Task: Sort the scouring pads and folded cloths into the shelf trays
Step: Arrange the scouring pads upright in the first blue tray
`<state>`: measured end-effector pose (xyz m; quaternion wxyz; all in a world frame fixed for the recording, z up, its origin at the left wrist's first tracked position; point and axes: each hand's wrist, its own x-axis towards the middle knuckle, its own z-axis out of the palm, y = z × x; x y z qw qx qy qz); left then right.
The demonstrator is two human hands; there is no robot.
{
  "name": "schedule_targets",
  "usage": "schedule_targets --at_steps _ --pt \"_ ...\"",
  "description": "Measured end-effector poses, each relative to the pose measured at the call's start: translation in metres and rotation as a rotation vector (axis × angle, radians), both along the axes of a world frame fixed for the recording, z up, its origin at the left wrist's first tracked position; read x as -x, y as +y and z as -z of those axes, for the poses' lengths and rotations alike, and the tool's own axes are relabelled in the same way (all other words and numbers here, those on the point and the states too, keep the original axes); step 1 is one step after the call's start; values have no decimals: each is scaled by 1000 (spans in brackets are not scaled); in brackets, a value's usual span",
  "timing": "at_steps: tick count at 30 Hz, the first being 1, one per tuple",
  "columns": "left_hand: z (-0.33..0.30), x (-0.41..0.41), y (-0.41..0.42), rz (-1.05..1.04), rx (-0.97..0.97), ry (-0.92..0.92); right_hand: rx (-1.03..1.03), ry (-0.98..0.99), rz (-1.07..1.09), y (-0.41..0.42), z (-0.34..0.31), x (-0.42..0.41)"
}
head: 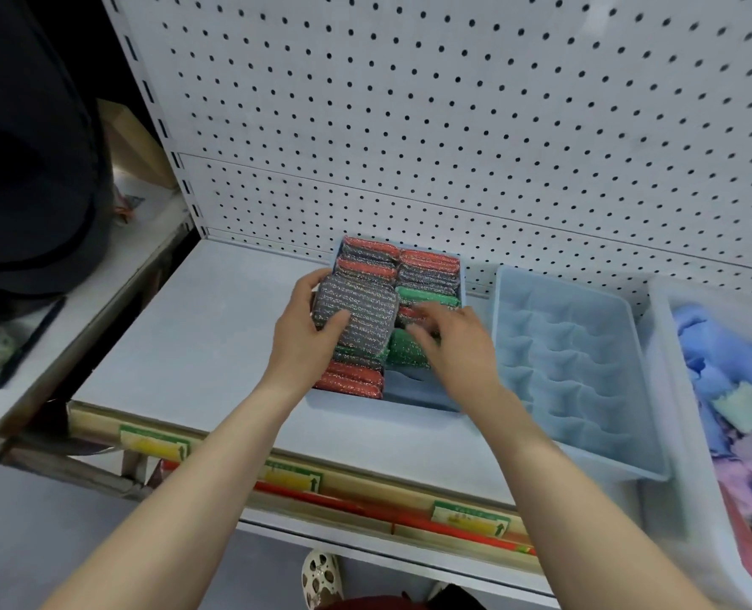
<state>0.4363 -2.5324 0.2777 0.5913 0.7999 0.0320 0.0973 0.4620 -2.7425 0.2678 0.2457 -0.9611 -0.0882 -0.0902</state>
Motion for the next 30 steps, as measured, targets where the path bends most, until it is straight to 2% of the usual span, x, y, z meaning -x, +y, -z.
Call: schedule_targets --at_steps 2,3,4,6,8,10,12,14,16,20,22,26,30 --pt "-1 1 -6 34 28 -13 -450 138 -11 7 -16 1" --pt "-2 2 -9 55 33 -17 -583 249 -54 10 -24 1" --pt "-2 2 -13 75 29 -19 -619 339 -103 12 -29 0" --pt "-1 4 -20 101 -43 -25 -538 395 -158 8 -35 0" --pt "4 5 -21 118 -261 -44 -404 342 -137 -4 -35 2" --pt "11 6 -18 158 -499 -66 -193 274 -119 -18 -34 6" --pt "18 10 -15 210 -626 -86 33 219 -78 -26 -32 10" --pt "23 13 -13 229 -693 -123 184 132 14 -29 -32 8" --pt "25 14 -13 226 -716 -145 237 60 55 -24 -31 6" --pt "27 14 -12 220 -728 -143 500 84 -96 -3 -8 14" --pt "27 15 -12 222 -724 -139 501 66 -99 -3 0 19" --pt "29 15 -12 215 -741 -142 350 -108 -58 -8 0 17" --pt "29 13 -13 205 -761 -146 322 -50 -60 -3 6 13"
